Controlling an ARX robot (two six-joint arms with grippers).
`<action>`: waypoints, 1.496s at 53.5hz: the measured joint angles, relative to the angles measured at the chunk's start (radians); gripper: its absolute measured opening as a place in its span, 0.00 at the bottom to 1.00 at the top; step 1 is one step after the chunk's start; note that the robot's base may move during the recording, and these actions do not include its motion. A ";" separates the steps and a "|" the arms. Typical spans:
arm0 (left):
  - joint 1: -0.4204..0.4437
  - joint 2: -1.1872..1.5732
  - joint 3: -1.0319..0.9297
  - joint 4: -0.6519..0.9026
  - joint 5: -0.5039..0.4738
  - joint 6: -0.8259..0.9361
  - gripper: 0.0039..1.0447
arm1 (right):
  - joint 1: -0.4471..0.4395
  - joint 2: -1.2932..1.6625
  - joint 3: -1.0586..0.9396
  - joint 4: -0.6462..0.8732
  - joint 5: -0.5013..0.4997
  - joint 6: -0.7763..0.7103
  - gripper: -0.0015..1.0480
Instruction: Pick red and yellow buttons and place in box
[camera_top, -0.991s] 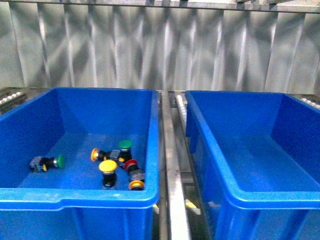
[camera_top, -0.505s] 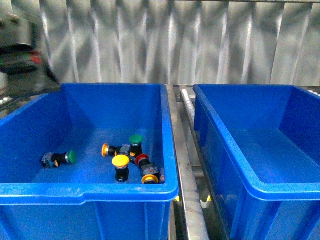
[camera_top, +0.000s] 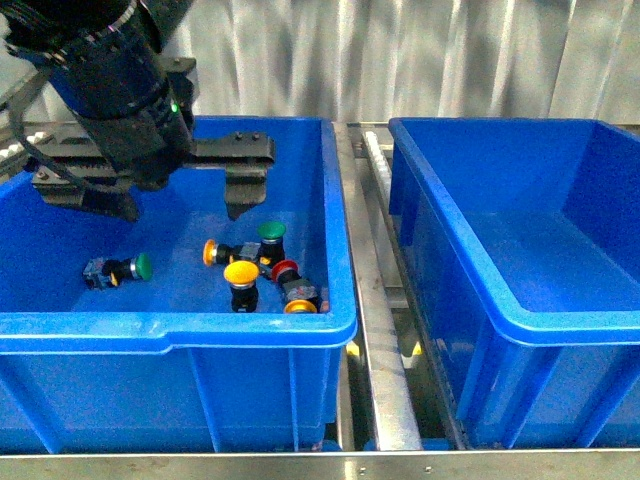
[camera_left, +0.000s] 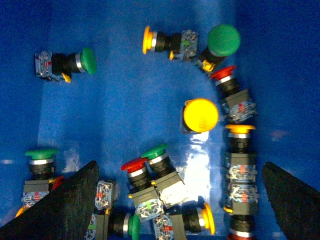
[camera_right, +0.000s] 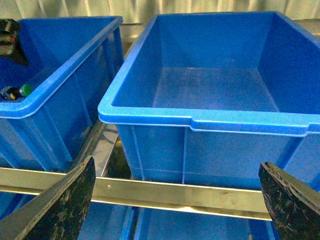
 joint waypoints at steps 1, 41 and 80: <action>-0.002 0.021 0.015 -0.004 -0.001 -0.001 0.93 | 0.000 0.000 0.000 0.000 0.000 0.000 0.94; -0.026 0.225 0.188 -0.051 -0.028 -0.021 0.93 | 0.000 0.000 0.000 0.000 0.000 0.000 0.94; -0.025 0.373 0.353 -0.088 -0.037 -0.028 0.93 | 0.000 0.000 0.000 0.000 0.000 0.000 0.94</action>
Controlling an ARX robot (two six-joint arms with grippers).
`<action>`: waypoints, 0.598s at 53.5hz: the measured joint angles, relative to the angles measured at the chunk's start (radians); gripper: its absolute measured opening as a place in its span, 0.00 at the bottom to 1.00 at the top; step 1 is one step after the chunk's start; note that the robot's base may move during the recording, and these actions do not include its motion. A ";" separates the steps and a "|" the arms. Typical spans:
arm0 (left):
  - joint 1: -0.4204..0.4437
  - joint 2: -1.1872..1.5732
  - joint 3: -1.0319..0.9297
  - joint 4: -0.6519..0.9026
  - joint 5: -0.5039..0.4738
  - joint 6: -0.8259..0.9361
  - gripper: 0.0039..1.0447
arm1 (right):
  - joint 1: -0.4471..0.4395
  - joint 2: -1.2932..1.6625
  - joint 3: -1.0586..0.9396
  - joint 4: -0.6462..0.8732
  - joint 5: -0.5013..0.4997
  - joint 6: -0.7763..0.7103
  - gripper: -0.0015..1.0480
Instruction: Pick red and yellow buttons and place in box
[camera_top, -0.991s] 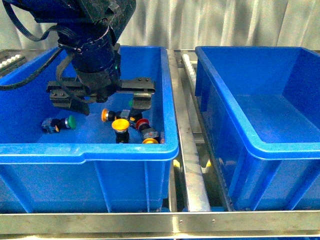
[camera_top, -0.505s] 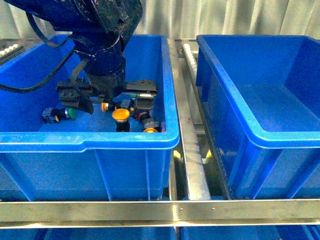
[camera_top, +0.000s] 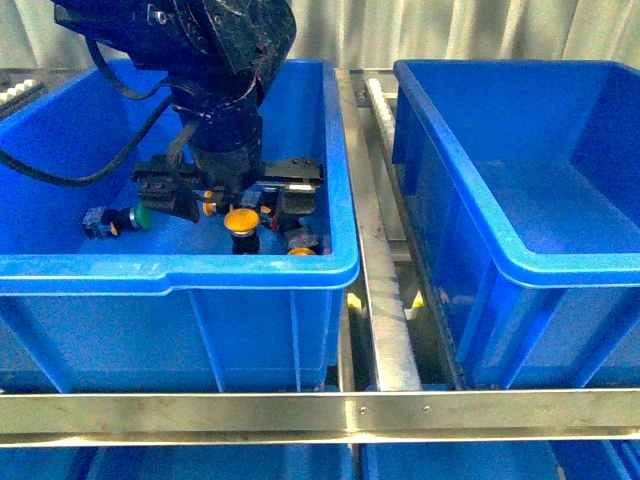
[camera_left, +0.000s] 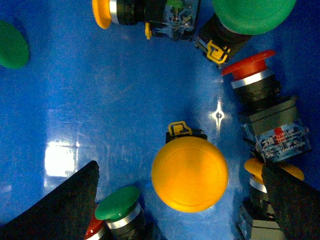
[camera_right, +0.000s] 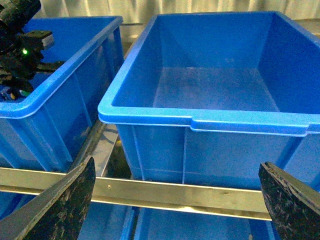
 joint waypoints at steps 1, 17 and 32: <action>0.000 0.003 0.002 -0.001 0.000 0.000 0.93 | 0.000 0.000 0.000 0.000 0.000 0.000 0.94; -0.002 0.063 0.057 -0.021 -0.014 0.001 0.79 | 0.000 0.000 0.000 0.000 0.000 0.000 0.94; -0.002 0.071 0.063 -0.021 -0.025 0.002 0.42 | 0.000 0.000 0.000 0.000 0.000 0.000 0.94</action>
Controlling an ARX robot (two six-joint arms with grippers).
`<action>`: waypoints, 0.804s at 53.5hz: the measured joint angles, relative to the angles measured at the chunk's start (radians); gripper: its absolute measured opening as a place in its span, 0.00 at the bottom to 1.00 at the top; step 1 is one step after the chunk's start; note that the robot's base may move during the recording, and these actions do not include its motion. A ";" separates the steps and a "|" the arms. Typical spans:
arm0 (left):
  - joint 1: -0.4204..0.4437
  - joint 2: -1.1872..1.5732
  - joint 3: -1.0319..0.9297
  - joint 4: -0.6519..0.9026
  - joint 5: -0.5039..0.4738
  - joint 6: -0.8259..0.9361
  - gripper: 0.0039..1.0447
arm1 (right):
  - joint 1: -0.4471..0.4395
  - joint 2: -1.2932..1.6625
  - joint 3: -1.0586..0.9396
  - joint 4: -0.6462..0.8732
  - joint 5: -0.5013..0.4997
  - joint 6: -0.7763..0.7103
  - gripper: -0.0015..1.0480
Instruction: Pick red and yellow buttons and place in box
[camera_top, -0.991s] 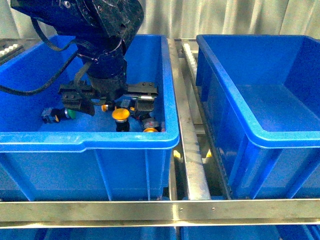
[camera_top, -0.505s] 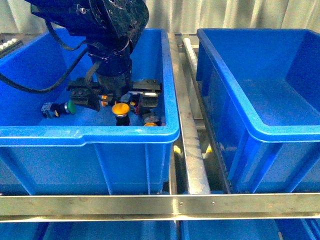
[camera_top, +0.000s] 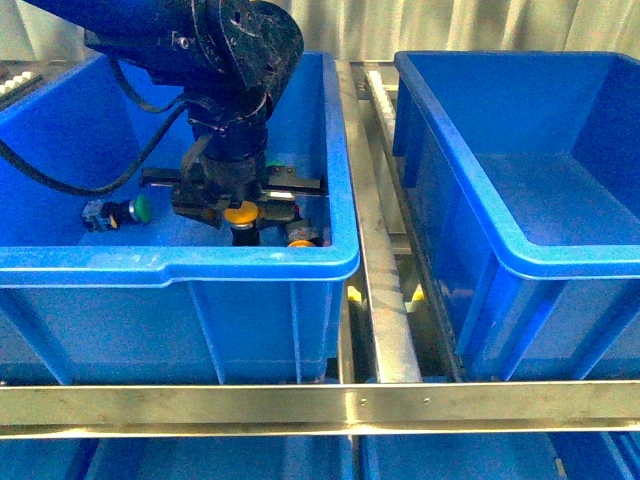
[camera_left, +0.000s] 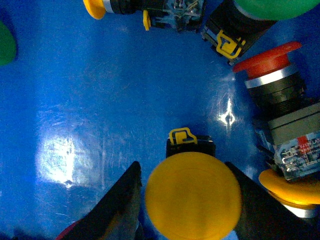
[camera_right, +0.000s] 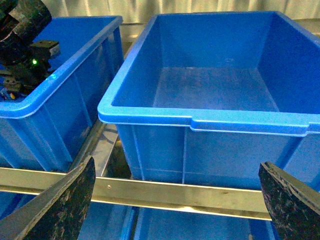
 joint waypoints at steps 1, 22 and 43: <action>0.000 0.000 0.000 0.002 -0.002 0.002 0.38 | 0.000 0.000 0.000 0.000 0.000 0.000 0.94; 0.010 -0.063 -0.103 0.072 -0.010 0.034 0.33 | 0.000 0.000 0.000 0.000 0.000 0.000 0.94; 0.173 -0.473 -0.474 0.277 0.362 0.010 0.32 | 0.000 0.000 0.000 0.000 0.000 0.000 0.94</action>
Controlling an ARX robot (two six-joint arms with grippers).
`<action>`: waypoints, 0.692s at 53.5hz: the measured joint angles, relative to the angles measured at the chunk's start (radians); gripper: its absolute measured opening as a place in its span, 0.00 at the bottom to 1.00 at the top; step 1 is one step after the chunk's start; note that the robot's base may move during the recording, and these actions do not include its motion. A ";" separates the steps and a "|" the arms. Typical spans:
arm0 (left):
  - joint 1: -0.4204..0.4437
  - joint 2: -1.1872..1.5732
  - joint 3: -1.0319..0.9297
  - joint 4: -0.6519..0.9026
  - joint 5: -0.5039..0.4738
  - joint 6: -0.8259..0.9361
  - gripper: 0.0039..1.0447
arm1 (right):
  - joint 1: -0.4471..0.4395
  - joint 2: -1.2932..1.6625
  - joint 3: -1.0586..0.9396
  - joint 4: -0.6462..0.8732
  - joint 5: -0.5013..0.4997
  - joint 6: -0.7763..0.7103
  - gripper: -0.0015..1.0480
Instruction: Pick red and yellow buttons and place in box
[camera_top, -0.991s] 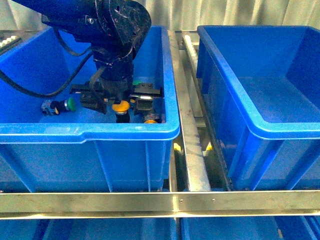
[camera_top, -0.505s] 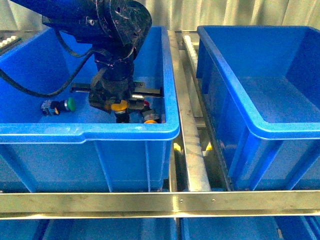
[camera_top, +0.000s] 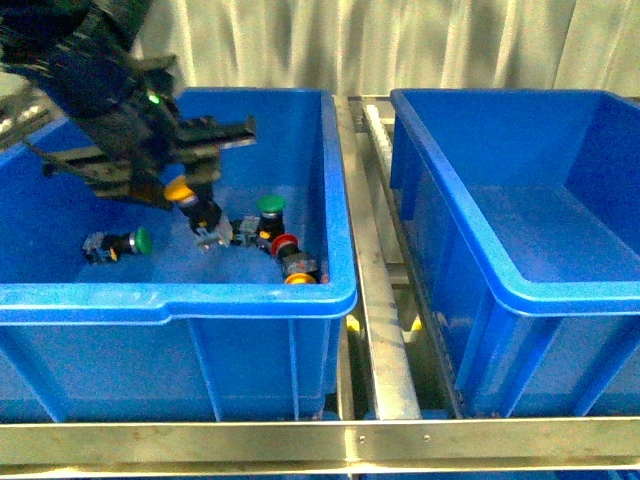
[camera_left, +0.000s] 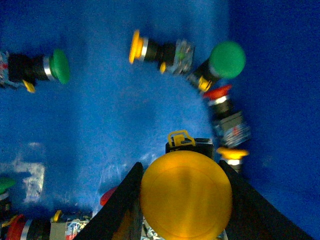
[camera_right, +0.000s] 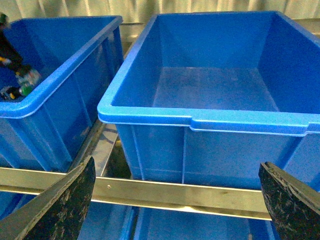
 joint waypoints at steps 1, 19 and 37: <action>0.017 -0.036 -0.037 0.040 0.039 0.000 0.32 | 0.000 0.000 0.000 0.000 0.000 0.000 0.94; 0.188 -0.411 -0.617 0.761 0.626 -0.322 0.32 | 0.000 0.000 0.000 0.000 0.000 0.000 0.94; -0.183 -0.373 -0.733 1.281 0.641 -0.792 0.32 | 0.000 0.000 0.000 0.000 0.000 0.000 0.94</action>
